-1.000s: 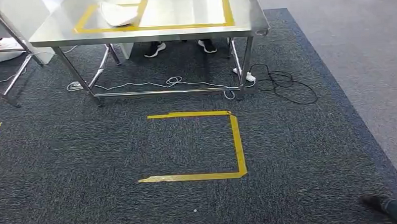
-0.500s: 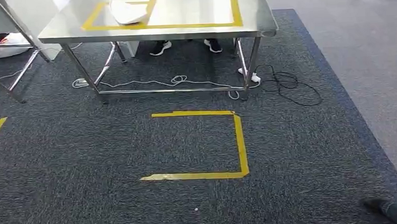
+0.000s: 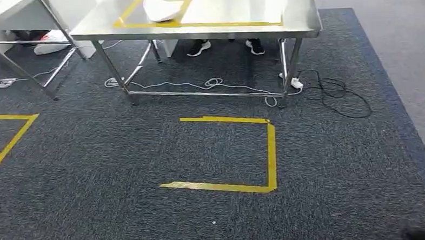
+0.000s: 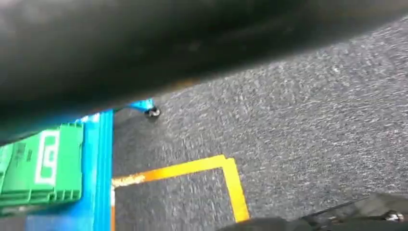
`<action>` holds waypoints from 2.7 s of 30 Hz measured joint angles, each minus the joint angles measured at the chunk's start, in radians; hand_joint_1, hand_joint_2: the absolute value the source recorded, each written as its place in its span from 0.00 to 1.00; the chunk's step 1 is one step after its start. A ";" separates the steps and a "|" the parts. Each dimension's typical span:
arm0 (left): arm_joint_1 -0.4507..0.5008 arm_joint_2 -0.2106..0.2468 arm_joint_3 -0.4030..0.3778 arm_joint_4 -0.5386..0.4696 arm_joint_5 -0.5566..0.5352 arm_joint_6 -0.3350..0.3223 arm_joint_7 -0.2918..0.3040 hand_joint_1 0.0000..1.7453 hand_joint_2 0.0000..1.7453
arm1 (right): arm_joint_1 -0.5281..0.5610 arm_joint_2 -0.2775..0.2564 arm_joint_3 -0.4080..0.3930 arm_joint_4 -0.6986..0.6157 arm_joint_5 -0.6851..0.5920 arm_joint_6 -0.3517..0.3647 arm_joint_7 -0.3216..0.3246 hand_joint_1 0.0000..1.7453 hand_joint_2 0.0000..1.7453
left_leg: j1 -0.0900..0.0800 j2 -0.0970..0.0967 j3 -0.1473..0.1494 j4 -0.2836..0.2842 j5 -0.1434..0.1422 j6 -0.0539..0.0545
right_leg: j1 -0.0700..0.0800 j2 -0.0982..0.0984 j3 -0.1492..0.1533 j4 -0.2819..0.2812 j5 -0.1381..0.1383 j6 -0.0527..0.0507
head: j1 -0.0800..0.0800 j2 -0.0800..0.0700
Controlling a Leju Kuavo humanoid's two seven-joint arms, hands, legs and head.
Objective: Take the parts from the cabinet and place them on the table.
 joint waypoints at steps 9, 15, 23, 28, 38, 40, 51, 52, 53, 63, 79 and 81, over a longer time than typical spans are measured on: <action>-0.003 0.000 0.000 0.000 -0.004 0.000 0.000 0.00 0.00 | -0.005 0.000 0.000 0.000 0.000 -0.005 -0.001 0.00 0.00 | -0.034 0.085 0.126 -0.235 0.096 0.043 | 0.018 -0.106 0.003 -0.002 -0.007 0.009 | 0.002 0.000; -0.003 -0.003 0.001 0.000 -0.008 0.000 0.000 0.00 0.00 | -0.007 0.000 0.000 0.000 0.000 -0.006 0.000 0.00 0.00 | -0.026 0.010 0.129 -0.261 0.120 0.064 | 0.012 0.020 -0.082 0.196 -0.129 0.027 | 0.006 0.000; -0.003 -0.006 0.001 0.000 -0.008 -0.001 0.000 0.00 0.00 | -0.002 -0.001 0.000 0.000 0.003 -0.006 0.000 0.00 0.00 | -0.030 -0.100 0.117 -0.240 0.120 0.049 | 0.011 0.106 -0.010 -0.005 0.000 0.014 | 0.005 0.000; 0.005 -0.004 0.001 0.000 -0.008 -0.003 0.000 0.00 0.00 | -0.005 -0.001 0.000 0.000 0.007 -0.006 0.002 0.00 0.00 | -0.030 -0.053 0.094 -0.204 0.096 0.022 | 0.009 0.049 0.012 -0.021 0.011 -0.013 | -0.003 0.000; -0.001 -0.006 0.002 0.000 -0.007 -0.003 -0.001 0.00 0.00 | -0.001 -0.001 0.000 0.000 0.016 -0.005 0.002 0.00 0.00 | -0.024 0.099 0.120 -0.240 0.115 0.021 | 0.021 -0.088 0.019 -0.019 -0.016 0.005 | -0.006 0.000; 0.001 -0.007 0.002 0.000 -0.007 -0.003 -0.003 0.00 0.00 | -0.004 -0.002 0.002 0.000 0.026 -0.005 0.003 0.00 0.00 | -0.028 0.076 0.116 -0.240 0.109 0.030 | 0.020 -0.107 0.033 -0.027 -0.020 0.015 | -0.005 0.000; 0.000 -0.013 0.002 0.000 -0.014 -0.013 0.000 0.00 0.00 | 0.005 -0.002 0.046 0.000 0.104 -0.026 0.021 0.00 0.00 | -0.033 -0.083 0.134 -0.254 0.119 0.063 | 0.019 0.052 -0.062 0.086 0.004 0.010 | 0.000 0.000; -0.001 -0.015 0.002 0.000 -0.015 -0.014 0.000 0.00 0.00 | 0.005 -0.002 0.055 0.000 0.115 -0.028 0.023 0.00 0.00 | -0.030 -0.094 0.134 -0.254 0.119 0.062 | 0.019 0.101 -0.034 0.011 0.033 0.003 | 0.000 0.000; -0.004 -0.017 0.002 0.000 -0.015 -0.013 0.001 0.00 0.00 | 0.005 -0.008 0.062 -0.001 0.124 -0.029 0.027 0.00 0.00 | -0.037 -0.104 0.129 -0.247 0.115 0.055 | 0.013 0.142 -0.026 -0.014 0.022 -0.002 | -0.002 0.000; -0.005 -0.016 0.002 0.000 -0.021 -0.015 0.006 0.00 0.00 | 0.014 -0.008 0.117 -0.001 0.168 -0.043 0.034 0.00 0.00 | -0.008 0.000 -0.038 0.064 -0.019 -0.007 | 0.017 -0.015 0.019 -0.046 0.022 -0.018 | -0.010 0.000; -0.010 -0.019 0.004 0.000 -0.026 -0.014 0.009 0.00 0.00 | 0.014 -0.008 0.147 0.000 0.185 -0.044 0.025 0.00 0.00 | -0.018 -0.041 0.129 -0.257 0.118 0.053 | 0.013 0.024 -0.130 0.281 -0.129 0.025 | 0.006 0.000; -0.010 -0.019 0.005 0.000 -0.027 -0.014 0.010 0.00 0.00 | 0.014 -0.008 0.150 0.000 0.187 -0.044 0.025 0.00 0.00 | -0.019 -0.072 0.138 -0.256 0.114 0.050 | 0.014 0.036 -0.079 0.133 -0.024 0.016 | 0.006 0.000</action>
